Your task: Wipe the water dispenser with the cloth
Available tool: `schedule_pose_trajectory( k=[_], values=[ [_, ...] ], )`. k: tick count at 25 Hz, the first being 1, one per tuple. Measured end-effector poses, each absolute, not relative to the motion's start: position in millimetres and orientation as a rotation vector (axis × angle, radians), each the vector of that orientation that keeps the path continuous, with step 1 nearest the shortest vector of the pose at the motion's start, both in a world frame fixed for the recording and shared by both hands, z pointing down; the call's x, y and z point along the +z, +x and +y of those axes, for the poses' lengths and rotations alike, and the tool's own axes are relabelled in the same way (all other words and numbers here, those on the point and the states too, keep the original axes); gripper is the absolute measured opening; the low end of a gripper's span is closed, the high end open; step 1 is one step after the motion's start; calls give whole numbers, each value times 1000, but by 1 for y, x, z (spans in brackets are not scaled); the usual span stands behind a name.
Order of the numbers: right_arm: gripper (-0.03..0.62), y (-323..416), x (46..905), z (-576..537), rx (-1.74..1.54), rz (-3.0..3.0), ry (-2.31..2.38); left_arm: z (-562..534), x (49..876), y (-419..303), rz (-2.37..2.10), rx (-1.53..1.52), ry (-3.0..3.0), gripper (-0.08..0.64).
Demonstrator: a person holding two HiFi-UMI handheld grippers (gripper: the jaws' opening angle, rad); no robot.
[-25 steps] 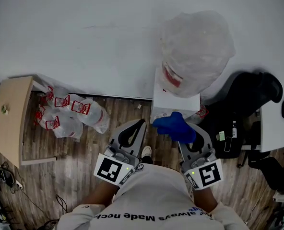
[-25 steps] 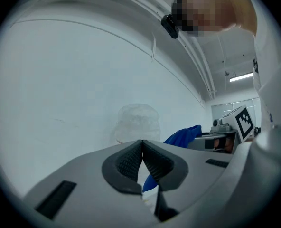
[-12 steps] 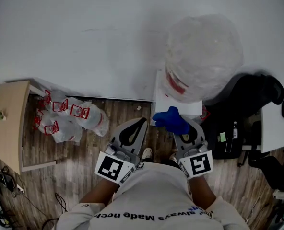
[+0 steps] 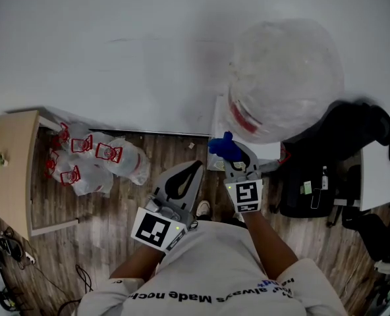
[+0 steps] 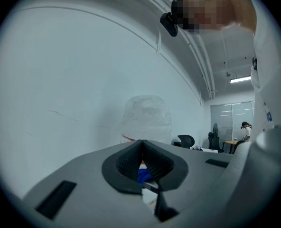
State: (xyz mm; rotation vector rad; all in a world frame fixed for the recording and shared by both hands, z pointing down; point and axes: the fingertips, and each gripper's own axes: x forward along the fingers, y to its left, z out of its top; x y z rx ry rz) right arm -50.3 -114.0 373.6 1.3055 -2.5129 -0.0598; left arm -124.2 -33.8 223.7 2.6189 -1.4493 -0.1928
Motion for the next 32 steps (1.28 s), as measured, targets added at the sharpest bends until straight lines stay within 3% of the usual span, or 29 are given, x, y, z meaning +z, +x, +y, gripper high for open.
schedule_pose_trajectory(
  k=[9, 32],
  values=[
    [92, -51, 472, -167, -48, -2340, 1367, -44, 230, -131, -1461, -176, 2596, 20],
    [86, -51, 574, -202, 97, -2113, 1250, -46, 236, -139, -1462, -139, 2582, 20]
  ],
)
